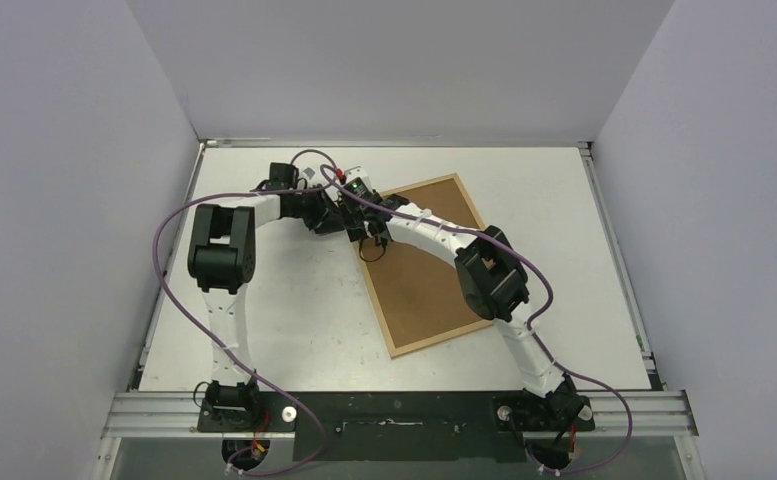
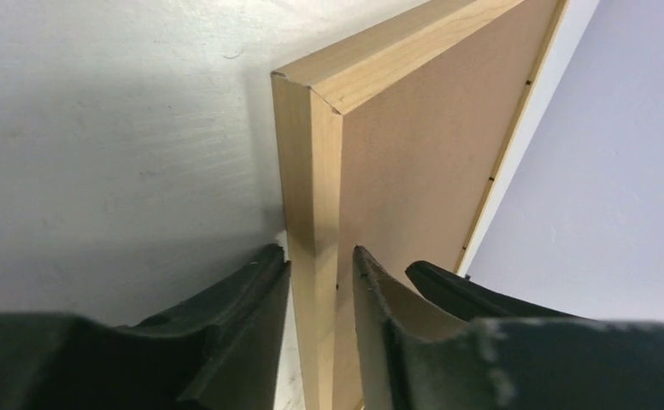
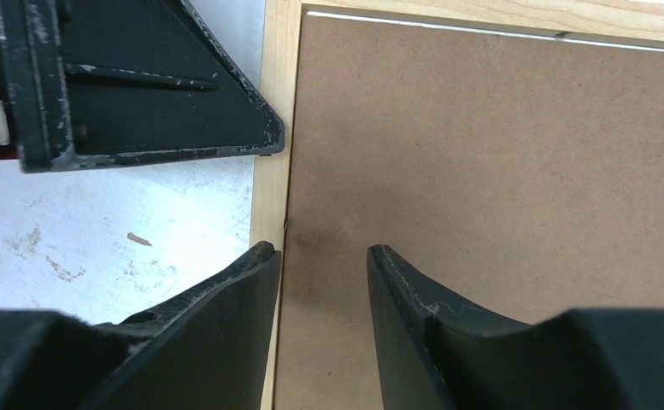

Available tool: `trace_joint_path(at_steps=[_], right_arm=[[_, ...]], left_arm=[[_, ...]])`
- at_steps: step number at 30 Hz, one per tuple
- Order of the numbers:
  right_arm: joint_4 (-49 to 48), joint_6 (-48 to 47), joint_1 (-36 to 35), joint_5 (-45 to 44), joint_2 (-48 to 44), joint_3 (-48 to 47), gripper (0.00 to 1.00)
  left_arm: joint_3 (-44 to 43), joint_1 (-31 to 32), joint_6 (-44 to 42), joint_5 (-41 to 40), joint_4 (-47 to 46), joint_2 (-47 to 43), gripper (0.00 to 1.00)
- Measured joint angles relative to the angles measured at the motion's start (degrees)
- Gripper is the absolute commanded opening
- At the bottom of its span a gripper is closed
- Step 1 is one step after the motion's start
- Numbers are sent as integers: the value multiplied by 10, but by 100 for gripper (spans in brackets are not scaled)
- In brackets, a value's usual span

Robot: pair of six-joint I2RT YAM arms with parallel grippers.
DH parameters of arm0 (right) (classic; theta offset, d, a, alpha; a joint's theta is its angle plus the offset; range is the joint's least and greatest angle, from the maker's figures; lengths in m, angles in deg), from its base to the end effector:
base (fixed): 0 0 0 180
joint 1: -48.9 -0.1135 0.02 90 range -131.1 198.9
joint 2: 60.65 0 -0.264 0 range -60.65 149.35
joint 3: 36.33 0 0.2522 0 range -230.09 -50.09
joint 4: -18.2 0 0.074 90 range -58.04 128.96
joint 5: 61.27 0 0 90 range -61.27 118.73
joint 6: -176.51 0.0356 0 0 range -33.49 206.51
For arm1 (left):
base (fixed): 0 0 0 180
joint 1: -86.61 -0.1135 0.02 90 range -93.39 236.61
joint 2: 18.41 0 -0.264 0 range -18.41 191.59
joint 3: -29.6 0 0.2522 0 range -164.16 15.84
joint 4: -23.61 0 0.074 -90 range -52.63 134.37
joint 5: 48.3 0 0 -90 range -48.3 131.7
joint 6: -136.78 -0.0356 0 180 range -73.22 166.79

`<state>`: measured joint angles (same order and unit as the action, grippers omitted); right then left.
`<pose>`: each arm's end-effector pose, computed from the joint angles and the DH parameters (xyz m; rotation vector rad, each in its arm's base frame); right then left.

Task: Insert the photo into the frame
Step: Install the photo frame at the center of the board.

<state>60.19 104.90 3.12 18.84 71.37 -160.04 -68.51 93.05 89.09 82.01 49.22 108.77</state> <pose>0.3642 0.3655 0.1893 -0.5060 2.3998 0.2904 0.4530 -0.0743 0.1188 -0.5132 2.5752 -1.2146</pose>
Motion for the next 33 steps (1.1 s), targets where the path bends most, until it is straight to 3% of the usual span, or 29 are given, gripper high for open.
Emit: trace_joint_path(at_steps=[9,19,33], right_arm=[[-9,0,6,2,15,-8,37],[-3,0,16,14,47,-41,29],[2,43,38,52,47,-42,43]], left_arm=[[-36,7,-8,-11,54,22,18],[-38,8,-8,-15,67,23,16],[-48,8,-8,-13,79,28,15]])
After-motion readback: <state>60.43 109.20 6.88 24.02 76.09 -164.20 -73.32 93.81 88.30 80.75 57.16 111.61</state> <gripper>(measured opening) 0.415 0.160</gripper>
